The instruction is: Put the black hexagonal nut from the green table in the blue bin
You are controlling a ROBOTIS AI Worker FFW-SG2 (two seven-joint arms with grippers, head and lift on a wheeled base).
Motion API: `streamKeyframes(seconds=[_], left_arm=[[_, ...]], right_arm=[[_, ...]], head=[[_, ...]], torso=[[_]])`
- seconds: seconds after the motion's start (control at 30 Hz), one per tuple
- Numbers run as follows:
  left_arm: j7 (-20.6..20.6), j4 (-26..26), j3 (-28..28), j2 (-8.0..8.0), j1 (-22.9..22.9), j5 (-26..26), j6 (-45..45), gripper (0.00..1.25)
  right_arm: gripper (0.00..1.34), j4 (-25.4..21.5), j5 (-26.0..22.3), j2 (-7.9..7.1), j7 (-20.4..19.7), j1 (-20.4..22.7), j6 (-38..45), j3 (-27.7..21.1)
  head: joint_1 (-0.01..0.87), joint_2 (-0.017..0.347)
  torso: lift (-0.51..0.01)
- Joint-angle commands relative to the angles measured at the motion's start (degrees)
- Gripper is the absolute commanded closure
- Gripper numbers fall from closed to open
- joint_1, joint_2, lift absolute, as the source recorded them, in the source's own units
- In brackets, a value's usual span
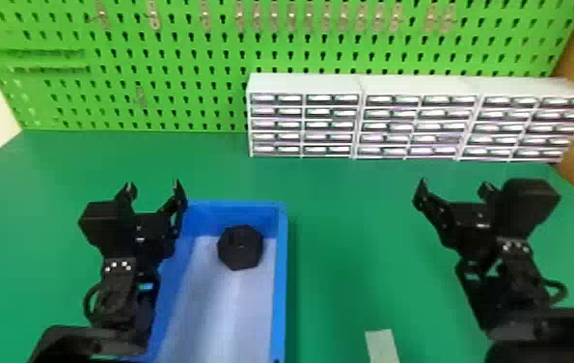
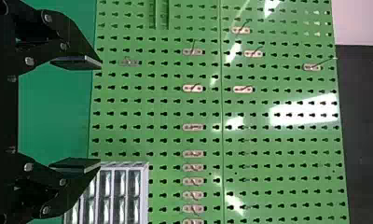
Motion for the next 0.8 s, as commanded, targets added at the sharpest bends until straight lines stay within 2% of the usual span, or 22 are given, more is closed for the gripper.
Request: streamKeyframes(seconds=[0.0,0.43,0.77], left_arm=[[-0.02,0.16,-0.85,0.0,0.02,0.2,0.0,0.5],[-0.02,0.25,-1.56,0.0,1.25,0.73,0.0,0.5],[-0.02,-0.02,-0.68,-0.08,1.52,0.82,-0.09,0.5]], right_arm=[[0.17,0.06,1.07,-0.32,-0.69,2.08,-2.07,0.16],[0.17,1.2,1.6,-1.91,-3.15,3.13,-4.71,2.19],[0.17,1.11,1.6,-1.99,-3.33,3.13,-5.32,2.01]], head=[[0.657,0.057],[0.657,0.057],[0.657,0.057]], torso=[[-0.095],[-0.095],[-0.095]])
